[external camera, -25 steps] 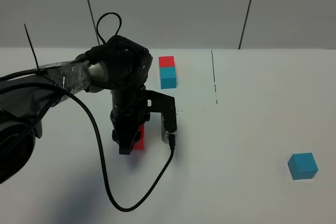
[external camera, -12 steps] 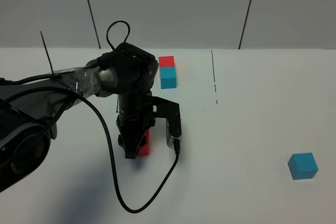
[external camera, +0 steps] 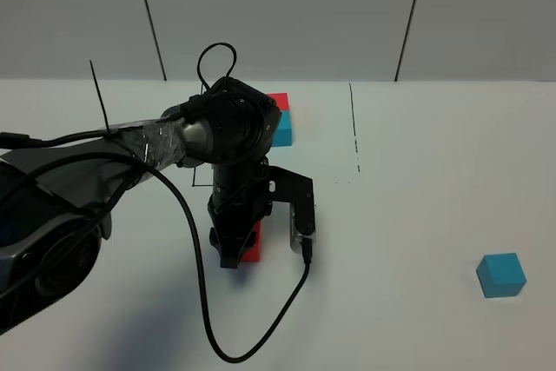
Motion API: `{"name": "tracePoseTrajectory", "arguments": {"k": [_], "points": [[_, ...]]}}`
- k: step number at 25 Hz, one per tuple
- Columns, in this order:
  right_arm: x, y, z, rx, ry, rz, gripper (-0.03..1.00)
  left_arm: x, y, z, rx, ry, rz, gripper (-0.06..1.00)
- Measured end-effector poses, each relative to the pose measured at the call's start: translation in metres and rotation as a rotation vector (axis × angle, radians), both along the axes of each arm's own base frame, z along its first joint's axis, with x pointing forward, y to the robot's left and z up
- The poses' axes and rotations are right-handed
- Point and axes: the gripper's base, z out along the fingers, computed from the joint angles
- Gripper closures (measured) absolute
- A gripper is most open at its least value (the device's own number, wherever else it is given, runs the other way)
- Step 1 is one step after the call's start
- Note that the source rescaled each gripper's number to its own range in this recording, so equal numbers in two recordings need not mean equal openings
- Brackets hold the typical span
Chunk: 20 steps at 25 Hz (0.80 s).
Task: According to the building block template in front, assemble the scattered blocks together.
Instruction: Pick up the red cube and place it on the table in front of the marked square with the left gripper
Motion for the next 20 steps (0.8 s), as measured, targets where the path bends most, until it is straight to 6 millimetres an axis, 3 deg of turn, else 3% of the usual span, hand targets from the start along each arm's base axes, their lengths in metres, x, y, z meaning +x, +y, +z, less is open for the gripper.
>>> {"name": "tracePoseTrajectory", "arguments": {"k": [16, 18, 20], "points": [[0.0, 0.0, 0.0, 0.0, 0.0, 0.0, 0.28, -0.0021, 0.0018, -0.0002, 0.021, 0.023, 0.017, 0.93], [0.0, 0.0, 0.0, 0.0, 0.0, 0.0, 0.28, -0.0016, 0.003, -0.0002, 0.035, 0.015, 0.04, 0.83], [0.0, 0.0, 0.0, 0.0, 0.0, 0.0, 0.28, -0.0003, 0.0045, -0.0004, 0.051, 0.0, 0.064, 0.61]]}}
